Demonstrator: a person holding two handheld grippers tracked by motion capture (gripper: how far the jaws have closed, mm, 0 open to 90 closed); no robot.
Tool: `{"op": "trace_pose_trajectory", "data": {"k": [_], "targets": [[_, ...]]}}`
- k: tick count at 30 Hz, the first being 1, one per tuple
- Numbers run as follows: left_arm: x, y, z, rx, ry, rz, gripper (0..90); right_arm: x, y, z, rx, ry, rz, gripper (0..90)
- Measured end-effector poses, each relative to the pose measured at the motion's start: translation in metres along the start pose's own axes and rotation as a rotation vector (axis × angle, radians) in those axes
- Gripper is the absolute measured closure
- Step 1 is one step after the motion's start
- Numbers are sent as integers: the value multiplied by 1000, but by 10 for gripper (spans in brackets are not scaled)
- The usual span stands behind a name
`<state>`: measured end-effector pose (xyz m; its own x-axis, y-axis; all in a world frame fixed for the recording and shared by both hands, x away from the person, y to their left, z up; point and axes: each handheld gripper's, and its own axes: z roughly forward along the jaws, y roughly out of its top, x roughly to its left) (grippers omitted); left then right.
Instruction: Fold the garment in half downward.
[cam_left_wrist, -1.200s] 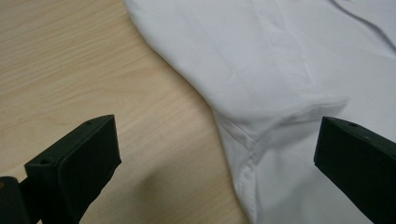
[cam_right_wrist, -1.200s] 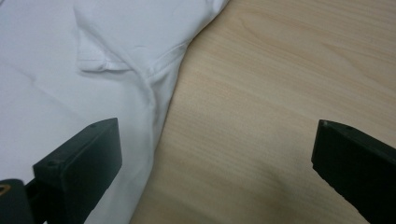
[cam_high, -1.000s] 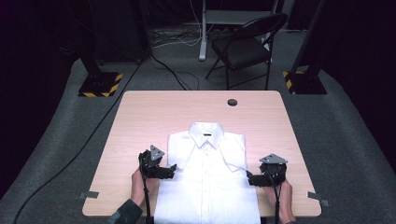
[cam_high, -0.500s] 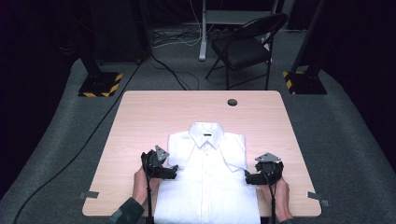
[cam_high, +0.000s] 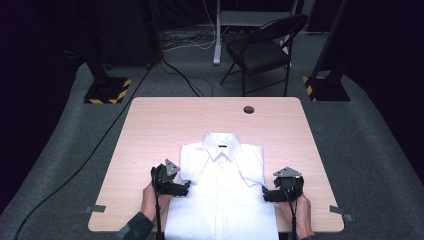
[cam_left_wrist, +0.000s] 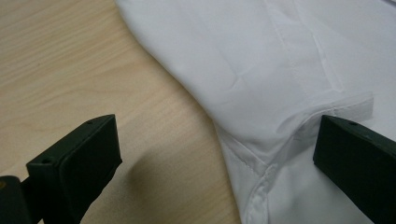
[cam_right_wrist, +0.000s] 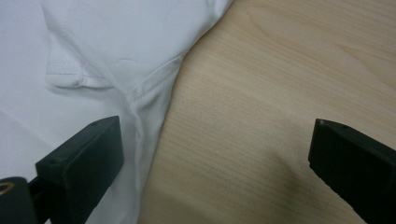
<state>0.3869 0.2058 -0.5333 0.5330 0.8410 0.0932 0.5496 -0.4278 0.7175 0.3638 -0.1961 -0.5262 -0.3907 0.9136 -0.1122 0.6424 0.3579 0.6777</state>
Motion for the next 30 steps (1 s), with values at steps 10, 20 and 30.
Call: {"op": "trace_pose_trajectory", "data": {"k": [10,20,30], "targets": [[-2,-4,-6,14,-26,4,1,4,-6,-6,8,10,-14,23],[-3,-7,-9,22,-34,9,1,5,-7,-9,19,23,-17,23],[-3,-11,-12,24,-46,-1,1,7,-11,-12,22,40,-16,22]]}}
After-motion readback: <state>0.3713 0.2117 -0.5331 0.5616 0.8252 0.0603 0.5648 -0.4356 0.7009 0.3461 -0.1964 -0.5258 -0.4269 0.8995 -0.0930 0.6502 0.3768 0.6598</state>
